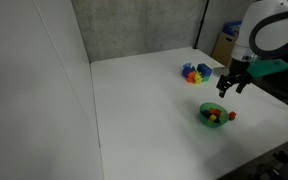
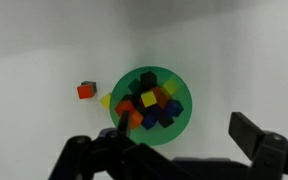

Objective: Remove one yellow block from the green bowl and put it on the table

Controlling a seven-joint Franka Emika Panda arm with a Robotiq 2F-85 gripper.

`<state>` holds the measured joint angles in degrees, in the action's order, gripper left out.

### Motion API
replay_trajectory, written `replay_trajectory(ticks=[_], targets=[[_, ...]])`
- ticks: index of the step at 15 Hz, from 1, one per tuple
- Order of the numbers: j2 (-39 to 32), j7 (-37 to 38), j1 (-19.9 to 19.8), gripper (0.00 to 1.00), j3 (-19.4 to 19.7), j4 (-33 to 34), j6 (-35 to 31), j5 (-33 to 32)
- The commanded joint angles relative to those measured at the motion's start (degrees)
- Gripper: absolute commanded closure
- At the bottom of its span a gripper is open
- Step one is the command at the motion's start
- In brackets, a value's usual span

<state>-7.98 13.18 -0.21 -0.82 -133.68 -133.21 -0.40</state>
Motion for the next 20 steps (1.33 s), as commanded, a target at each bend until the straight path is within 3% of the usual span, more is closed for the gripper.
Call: replay_trajectory(ticks=[1,9,20], targets=[[-4.2,0.9,0.3,0.0,1.4,2.9,-2.3,-1.1],[-5.2,-0.1,0.5,0.0,1.9,2.8,-2.9,0.7],[-10.2,-13.0,-1.0,0.0,1.1,-2.1,-17.1,0.8]])
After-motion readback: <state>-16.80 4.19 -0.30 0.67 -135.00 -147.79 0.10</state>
